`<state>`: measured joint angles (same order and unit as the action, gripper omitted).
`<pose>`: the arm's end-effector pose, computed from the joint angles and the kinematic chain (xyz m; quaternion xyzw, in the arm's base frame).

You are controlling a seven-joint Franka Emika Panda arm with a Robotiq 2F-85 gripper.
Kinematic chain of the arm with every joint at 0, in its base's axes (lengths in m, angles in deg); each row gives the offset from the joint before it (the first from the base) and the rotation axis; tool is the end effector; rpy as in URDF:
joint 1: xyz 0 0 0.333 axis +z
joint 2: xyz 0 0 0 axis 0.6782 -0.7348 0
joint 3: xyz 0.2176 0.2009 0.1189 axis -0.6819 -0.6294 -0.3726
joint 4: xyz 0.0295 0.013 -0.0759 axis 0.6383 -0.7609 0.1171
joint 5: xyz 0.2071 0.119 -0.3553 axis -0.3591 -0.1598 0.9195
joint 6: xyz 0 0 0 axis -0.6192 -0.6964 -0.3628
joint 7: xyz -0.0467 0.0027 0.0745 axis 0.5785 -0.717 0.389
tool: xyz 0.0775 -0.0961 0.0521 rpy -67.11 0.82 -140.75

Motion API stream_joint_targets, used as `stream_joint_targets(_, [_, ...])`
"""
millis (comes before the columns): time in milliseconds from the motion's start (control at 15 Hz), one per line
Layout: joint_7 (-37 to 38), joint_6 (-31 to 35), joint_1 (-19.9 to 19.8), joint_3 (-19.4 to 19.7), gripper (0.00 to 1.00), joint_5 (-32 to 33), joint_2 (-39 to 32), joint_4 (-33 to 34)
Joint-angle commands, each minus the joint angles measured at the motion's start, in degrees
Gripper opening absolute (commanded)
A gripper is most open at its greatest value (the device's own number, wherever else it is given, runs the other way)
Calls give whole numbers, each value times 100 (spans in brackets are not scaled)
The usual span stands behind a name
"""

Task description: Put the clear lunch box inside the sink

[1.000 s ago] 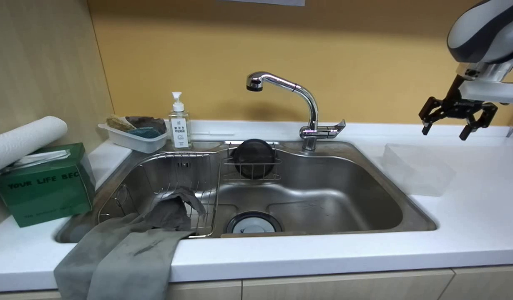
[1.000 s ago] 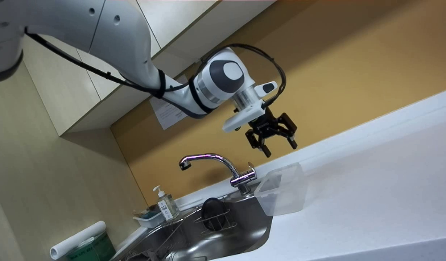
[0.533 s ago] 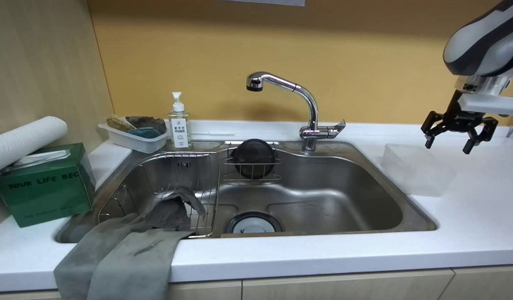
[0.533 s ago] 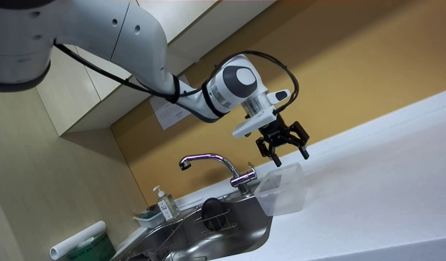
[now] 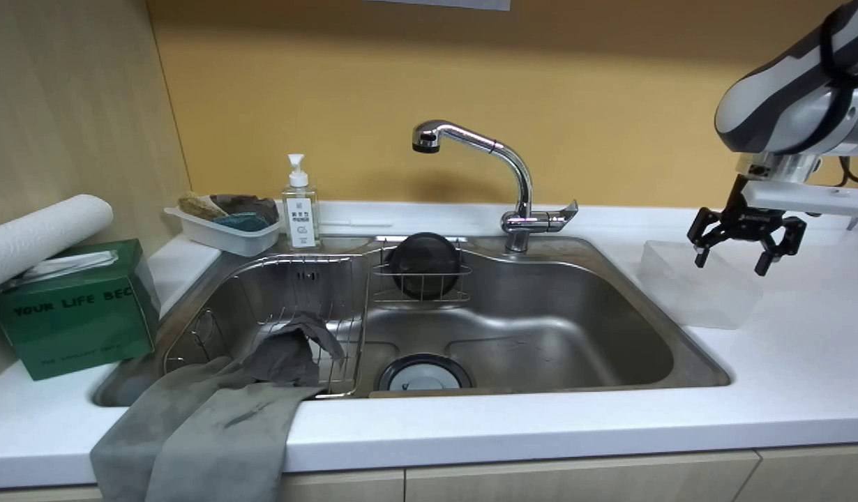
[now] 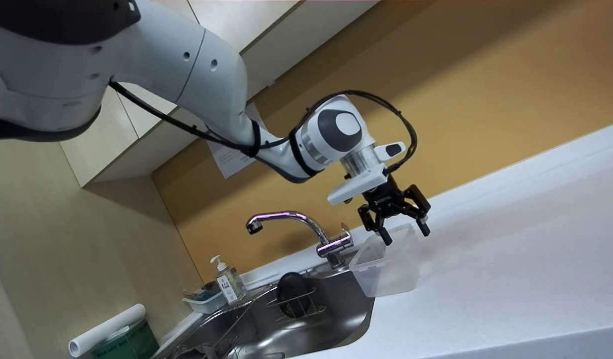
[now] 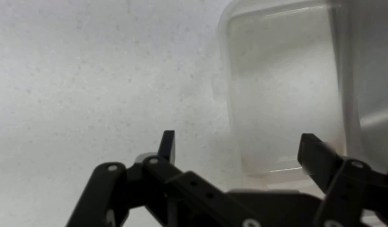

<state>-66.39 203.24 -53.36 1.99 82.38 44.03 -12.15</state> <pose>0.6494 -0.2263 0.2833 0.9816 -0.1884 0.0217 0.0202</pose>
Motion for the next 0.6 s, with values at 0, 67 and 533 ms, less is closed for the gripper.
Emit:
stream_joint_targets(0, [20,-122,-57,-62,100,-78,-287,364])
stream_joint_targets(67, [10,-118,-64,-67,100,-84,-329,398])
stream_joint_targets(533, [-16,-56,-136,-91,38,-234,-364,496])
